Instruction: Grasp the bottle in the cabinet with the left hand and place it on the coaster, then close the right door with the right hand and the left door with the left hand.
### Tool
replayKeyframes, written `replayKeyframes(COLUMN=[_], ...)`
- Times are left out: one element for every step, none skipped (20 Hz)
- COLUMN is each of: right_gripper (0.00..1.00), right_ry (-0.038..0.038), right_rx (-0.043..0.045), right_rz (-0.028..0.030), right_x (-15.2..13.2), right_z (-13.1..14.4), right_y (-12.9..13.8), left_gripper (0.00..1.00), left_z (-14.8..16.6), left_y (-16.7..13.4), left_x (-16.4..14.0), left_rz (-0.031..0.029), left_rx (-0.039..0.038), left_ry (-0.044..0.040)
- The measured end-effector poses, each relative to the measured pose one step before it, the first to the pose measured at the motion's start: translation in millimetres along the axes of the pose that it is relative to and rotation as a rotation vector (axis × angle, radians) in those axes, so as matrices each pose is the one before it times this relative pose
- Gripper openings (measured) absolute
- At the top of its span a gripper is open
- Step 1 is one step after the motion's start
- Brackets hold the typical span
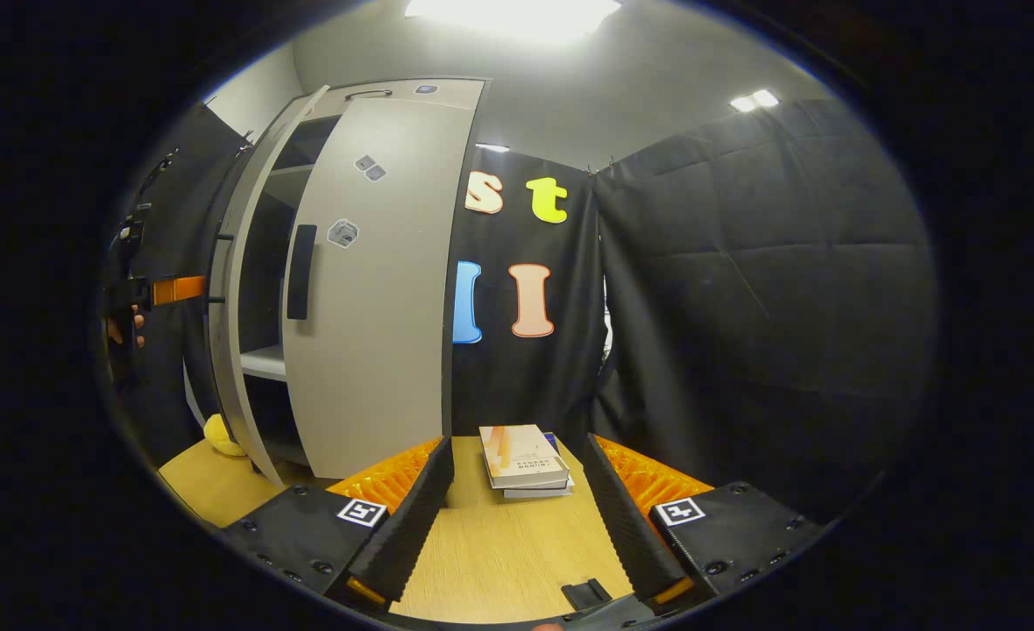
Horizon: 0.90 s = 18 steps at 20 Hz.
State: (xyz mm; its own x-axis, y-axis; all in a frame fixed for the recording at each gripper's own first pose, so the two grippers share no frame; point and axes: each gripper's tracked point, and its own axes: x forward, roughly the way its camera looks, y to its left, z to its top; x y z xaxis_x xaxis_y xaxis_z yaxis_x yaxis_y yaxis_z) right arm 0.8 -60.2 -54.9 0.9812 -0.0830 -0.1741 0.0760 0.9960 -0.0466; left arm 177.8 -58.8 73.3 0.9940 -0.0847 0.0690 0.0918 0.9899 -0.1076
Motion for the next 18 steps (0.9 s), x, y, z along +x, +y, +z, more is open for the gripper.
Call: replayKeyframes(right_gripper=[0.95,0.95,0.95,0.95,0.95,0.95,0.95,0.95,0.95,0.92,0.95,0.92,0.92,0.95,0.95,0.95,0.95,0.95], right_ry=[0.00202,0.00186,0.00049,-0.00133,-0.00353,-0.0067,-0.00603,-0.00717,-0.00886,-0.00918,-0.01306,-0.01523,-0.01535,-0.01458,-0.01652,-0.01428,-0.01142,-0.01055], right_rx=[0.0016,0.00366,0.00315,0.00132,0.00222,0.00711,0.00993,0.00905,0.00642,0.00292,-0.00053,-0.00375,-0.00502,-0.00372,-0.00098,-0.00016,-0.00065,-0.00249], right_rz=[0.01004,0.01228,0.01338,0.01344,0.01371,0.02048,0.02651,0.02508,0.02636,0.02775,0.02438,0.01748,0.00937,0.00503,0.00556,0.00675,0.0076,0.00185], right_x=[-0.03,0.86,1.19,1.86,1.89,2.43,2.82,3.57,2.95,1.74,1.08,0.51,0.38,-0.66,-1.23,-1.19,-1.23,-2.11], right_z=[-0.83,-0.72,-0.13,0.53,1.67,2.97,3.23,3.3,4.72,4.9,6.0,6.82,7.15,6.4,7.58,6.51,5.98,5.3], right_y=[1.42,2.23,2.07,2.3,2.33,3.6,5.36,6.33,5.26,6.02,5.4,4.44,2.48,1.71,3.24,3.84,3.84,2.42], left_gripper=[0.89,0.89,0.88,0.88,0.87,0.88,0.88,0.89,0.89,0.9,0.9,0.9,0.9,0.9,0.9,0.9,0.9,0.9], left_z=[1.06,-2.96,0.32,-1.96,2.09,1.57,2.3,1.35,3.06,2.95,2.68,-0.16,0.7,0.06,0.74,0.05,0.16,-0.1], left_y=[-2.71,-2.61,-0.07,-0.86,0.09,3.14,0.07,0.86,2.42,3.08,3.15,1.09,2.14,4.16,4.34,2.97,3.5,4.53], left_x=[-0.88,-4.15,0.12,-2.12,-1.55,-2.69,-5.41,-6.28,-9.46,-11.44,-10.73,-10.94,-9.34,-10.09,-9.78,-7.76,-8.77,-7.03], left_rz=[0.00221,0.00068,0.00113,-0.001,0.00684,0.01167,0.00759,0.00745,0.01142,0.01143,0.00425,-0.00031,0.0053,0.00731,0.00661,0.00227,0.00306,0.00443], left_rx=[0.00704,0.00821,0.00773,0.00434,0.00401,0.0041,0.00376,0.00654,0.01048,0.01219,0.01041,0.0089,0.01079,0.01001,0.00584,0.00086,0.00108,0.00055], left_ry=[-0.00308,-0.00188,-0.00074,0.00202,-0.00058,0.00051,-0.00387,-0.00338,-0.00085,0.00014,-0.0012,-0.00138,0.00208,0.00483,0.00604,0.00449,0.00296,0.00111])
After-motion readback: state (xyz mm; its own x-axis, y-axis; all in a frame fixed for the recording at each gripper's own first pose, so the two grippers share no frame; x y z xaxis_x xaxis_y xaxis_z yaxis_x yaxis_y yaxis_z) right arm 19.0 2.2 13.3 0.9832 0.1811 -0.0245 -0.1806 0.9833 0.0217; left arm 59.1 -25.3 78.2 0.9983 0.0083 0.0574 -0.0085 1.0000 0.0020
